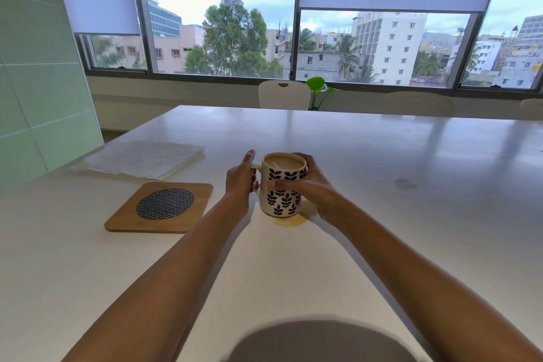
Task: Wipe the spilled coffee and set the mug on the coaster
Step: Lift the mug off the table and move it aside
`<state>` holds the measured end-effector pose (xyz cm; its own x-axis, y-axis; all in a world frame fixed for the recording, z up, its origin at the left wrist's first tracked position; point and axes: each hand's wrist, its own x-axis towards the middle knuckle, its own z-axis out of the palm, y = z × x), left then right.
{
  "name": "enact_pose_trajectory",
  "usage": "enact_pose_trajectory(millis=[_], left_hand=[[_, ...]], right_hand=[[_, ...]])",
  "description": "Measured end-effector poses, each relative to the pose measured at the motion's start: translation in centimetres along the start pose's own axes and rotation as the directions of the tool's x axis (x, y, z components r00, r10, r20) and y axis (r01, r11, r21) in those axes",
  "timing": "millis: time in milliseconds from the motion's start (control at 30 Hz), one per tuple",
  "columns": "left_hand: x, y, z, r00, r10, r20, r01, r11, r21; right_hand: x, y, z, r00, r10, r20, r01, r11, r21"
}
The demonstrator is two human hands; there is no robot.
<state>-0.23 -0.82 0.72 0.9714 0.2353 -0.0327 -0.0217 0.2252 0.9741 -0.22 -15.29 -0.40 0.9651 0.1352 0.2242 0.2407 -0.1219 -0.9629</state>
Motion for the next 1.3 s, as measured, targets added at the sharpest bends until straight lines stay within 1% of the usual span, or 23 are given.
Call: enact_pose_trajectory(millis=[133,367,533,667,967,1067,1300], left_hand=[[0.6,1.4,0.0,0.999,0.043,0.03,-0.043,0.999,0.007],[1.8,4.4,1.1,0.991,0.1,0.091,-0.102,0.995,0.02],[2.1,5.9,3.1,0.981,0.11,0.157,-0.114,0.993,0.019],[2.1,6.3,5.5,0.973,0.106,0.206,-0.11,0.994,0.005],[1.9,4.7,12.6,0.968,0.08,0.239,-0.083,0.997,0.002],[1.6,3.5,15.1,0.97,0.07,0.231,-0.074,0.997,0.009],[1.0,0.6,20.2,0.978,0.034,0.206,-0.041,0.999,0.031]], right_hand=[[0.6,-1.6,0.0,0.999,-0.049,-0.002,0.048,0.998,-0.035],[1.8,-4.2,-1.1,0.996,-0.082,-0.024,0.08,0.995,-0.053],[2.2,-5.8,-3.0,0.994,-0.077,-0.08,0.071,0.994,-0.08],[2.2,-6.6,-5.3,0.99,-0.103,-0.096,0.092,0.99,-0.11],[1.8,-6.1,-12.4,0.989,-0.092,-0.112,0.079,0.989,-0.122],[1.7,-5.4,-14.8,0.99,-0.094,-0.107,0.078,0.986,-0.15],[1.1,-3.1,-20.1,0.99,-0.037,-0.137,0.014,0.986,-0.166]])
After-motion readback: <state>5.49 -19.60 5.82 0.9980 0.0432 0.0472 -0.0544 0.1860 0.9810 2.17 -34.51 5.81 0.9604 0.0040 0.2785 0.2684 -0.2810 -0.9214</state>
